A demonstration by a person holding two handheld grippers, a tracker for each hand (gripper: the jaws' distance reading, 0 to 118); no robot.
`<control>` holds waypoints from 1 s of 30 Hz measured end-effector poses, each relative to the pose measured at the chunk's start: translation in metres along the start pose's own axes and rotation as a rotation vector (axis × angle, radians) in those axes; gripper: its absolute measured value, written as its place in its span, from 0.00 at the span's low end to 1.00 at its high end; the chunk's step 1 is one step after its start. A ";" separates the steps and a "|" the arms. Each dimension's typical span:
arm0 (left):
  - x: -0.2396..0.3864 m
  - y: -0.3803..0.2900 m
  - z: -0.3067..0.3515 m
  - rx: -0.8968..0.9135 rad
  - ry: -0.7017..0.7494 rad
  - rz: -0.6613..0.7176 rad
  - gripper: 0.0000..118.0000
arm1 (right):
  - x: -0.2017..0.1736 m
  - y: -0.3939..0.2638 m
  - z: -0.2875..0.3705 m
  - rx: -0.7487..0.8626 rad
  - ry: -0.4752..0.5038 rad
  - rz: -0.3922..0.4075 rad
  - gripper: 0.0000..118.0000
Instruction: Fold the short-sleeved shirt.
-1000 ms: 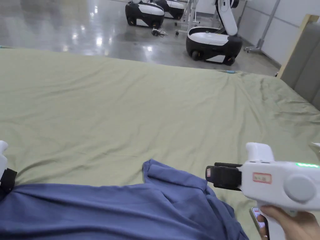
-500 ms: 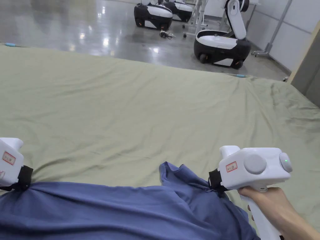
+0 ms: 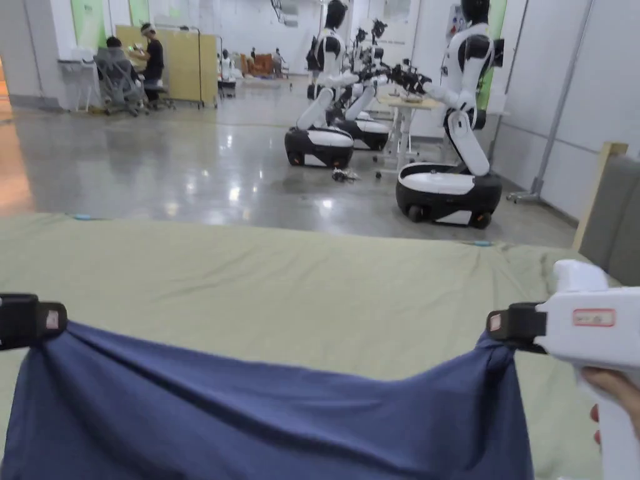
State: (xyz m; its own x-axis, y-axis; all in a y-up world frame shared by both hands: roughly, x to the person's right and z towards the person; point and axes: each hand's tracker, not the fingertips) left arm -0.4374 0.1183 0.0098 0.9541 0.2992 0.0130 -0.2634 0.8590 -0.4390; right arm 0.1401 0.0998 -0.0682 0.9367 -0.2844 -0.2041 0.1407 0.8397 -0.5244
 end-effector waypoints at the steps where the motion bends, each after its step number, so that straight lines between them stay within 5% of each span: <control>1: 0.002 0.015 0.020 0.051 -0.010 -0.003 0.05 | -0.005 0.012 0.015 0.055 0.000 0.002 0.03; 11: 0.013 0.144 0.100 0.347 0.032 -0.013 0.05 | -0.071 0.147 0.085 0.302 -0.043 0.109 0.03; 24: 0.048 0.249 0.041 0.426 0.259 -0.186 0.05 | -0.122 0.276 0.046 0.444 -0.188 0.173 0.03; 30: 0.050 0.279 -0.015 0.450 0.259 -0.149 0.05 | -0.122 0.307 0.001 0.477 -0.259 0.181 0.03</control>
State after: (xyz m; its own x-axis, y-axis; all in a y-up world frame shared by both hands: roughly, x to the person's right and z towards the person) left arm -0.4613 0.3663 -0.1256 0.9747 0.0968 -0.2012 -0.1029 0.9945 -0.0199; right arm 0.0695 0.3925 -0.2031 0.9989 -0.0443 -0.0153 0.0434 0.9975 -0.0563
